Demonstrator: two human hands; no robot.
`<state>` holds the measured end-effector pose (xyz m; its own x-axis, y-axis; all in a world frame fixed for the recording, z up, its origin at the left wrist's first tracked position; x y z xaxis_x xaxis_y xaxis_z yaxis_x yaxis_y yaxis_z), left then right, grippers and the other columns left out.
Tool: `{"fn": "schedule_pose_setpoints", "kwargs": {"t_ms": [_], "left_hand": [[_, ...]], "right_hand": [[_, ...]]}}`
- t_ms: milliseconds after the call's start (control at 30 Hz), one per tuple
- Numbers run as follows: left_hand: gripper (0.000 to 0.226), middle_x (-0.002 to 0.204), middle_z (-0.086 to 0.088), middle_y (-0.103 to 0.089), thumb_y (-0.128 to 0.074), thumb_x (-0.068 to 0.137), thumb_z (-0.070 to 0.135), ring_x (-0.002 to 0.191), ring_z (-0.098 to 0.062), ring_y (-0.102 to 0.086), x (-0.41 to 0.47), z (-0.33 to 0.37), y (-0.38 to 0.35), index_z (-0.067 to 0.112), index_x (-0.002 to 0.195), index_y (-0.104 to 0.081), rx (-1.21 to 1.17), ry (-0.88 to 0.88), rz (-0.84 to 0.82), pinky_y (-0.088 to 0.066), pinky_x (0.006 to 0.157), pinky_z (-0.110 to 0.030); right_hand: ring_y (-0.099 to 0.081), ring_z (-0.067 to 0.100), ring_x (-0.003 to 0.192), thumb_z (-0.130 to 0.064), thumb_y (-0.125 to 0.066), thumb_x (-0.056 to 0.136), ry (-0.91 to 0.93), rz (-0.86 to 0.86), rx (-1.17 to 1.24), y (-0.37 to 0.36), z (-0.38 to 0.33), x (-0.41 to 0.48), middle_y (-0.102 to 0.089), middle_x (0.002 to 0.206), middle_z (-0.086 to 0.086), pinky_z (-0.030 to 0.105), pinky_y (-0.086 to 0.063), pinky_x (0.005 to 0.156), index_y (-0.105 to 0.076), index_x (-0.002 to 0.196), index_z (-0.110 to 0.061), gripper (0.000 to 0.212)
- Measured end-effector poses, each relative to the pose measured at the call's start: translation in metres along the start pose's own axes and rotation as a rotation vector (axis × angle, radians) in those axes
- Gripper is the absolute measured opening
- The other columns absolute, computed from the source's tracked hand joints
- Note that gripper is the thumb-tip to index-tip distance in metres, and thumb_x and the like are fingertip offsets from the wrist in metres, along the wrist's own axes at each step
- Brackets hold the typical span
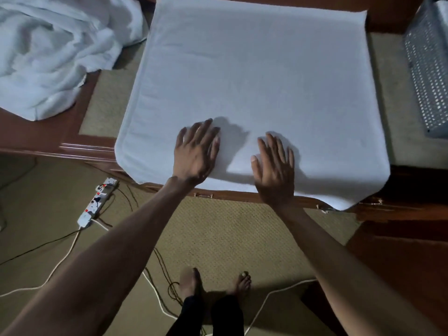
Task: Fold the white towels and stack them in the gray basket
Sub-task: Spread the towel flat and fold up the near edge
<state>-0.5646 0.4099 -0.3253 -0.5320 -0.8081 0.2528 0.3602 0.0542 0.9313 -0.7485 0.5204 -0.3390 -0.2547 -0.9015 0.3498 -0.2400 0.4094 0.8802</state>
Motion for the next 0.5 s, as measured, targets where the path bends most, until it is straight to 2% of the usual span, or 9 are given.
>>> {"fn": "schedule_pose_setpoints", "kwargs": {"t_ms": [100, 200, 300, 400, 500], "left_hand": [[0.054, 0.168, 0.003, -0.027, -0.017, 0.111, 0.047, 0.156, -0.021, -0.021, -0.030, -0.057, 0.005, 0.031, 0.160, -0.033, 0.067, 0.055, -0.106, -0.018, 0.125, -0.049], [0.055, 0.170, 0.003, -0.022, -0.016, 0.110, 0.051, 0.158, -0.021, -0.016, -0.043, -0.116, 0.026, 0.035, 0.162, -0.025, 0.109, 0.092, -0.120, -0.015, 0.127, -0.045], [0.056, 0.170, 0.001, -0.023, -0.018, 0.109, 0.053, 0.157, -0.024, -0.018, -0.049, -0.149, 0.040, 0.033, 0.161, -0.028, 0.125, 0.140, -0.114, -0.018, 0.125, -0.046], [0.053, 0.168, -0.004, -0.028, -0.023, 0.110, 0.047, 0.156, -0.028, -0.021, -0.054, -0.157, 0.043, 0.026, 0.156, -0.038, -0.006, 0.317, -0.044, -0.018, 0.124, -0.047], [0.038, 0.149, -0.009, -0.054, -0.038, 0.110, 0.033, 0.141, -0.032, -0.044, -0.075, -0.140, 0.053, 0.014, 0.135, -0.059, -0.119, 0.408, 0.213, -0.032, 0.117, -0.049]], "right_hand": [[-0.033, 0.023, 0.151, -0.032, -0.044, 0.108, 0.045, 0.015, -0.017, 0.003, 0.010, -0.008, -0.041, 0.160, 0.008, 0.046, -0.025, 0.122, -0.048, 0.150, -0.012, 0.047], [-0.034, 0.024, 0.150, -0.032, -0.044, 0.107, 0.020, 0.014, -0.060, 0.007, 0.019, -0.011, -0.041, 0.159, 0.007, 0.042, -0.025, 0.121, -0.048, 0.149, -0.013, 0.047], [-0.035, 0.027, 0.148, -0.033, -0.042, 0.107, -0.031, -0.015, -0.097, 0.011, 0.025, -0.016, -0.041, 0.159, 0.009, 0.044, -0.027, 0.119, -0.047, 0.149, -0.012, 0.047], [-0.036, 0.026, 0.147, -0.030, -0.042, 0.107, -0.168, 0.051, -0.158, 0.027, 0.037, -0.035, -0.041, 0.158, 0.007, 0.045, -0.029, 0.116, -0.047, 0.148, -0.014, 0.044], [-0.041, 0.025, 0.142, -0.027, -0.040, 0.108, -0.402, 0.197, -0.122, 0.049, 0.053, -0.075, -0.045, 0.155, 0.005, 0.043, -0.036, 0.107, -0.051, 0.142, -0.014, 0.037]]}}
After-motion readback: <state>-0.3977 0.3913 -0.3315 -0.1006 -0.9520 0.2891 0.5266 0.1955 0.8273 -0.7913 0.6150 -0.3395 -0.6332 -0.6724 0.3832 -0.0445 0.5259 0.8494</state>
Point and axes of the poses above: each hand's wrist, its own x-axis towards the middle knuckle, its own y-axis out of the back of the hand, z = x × y, the point moved 6 cm from there along x, towards the middle knuckle
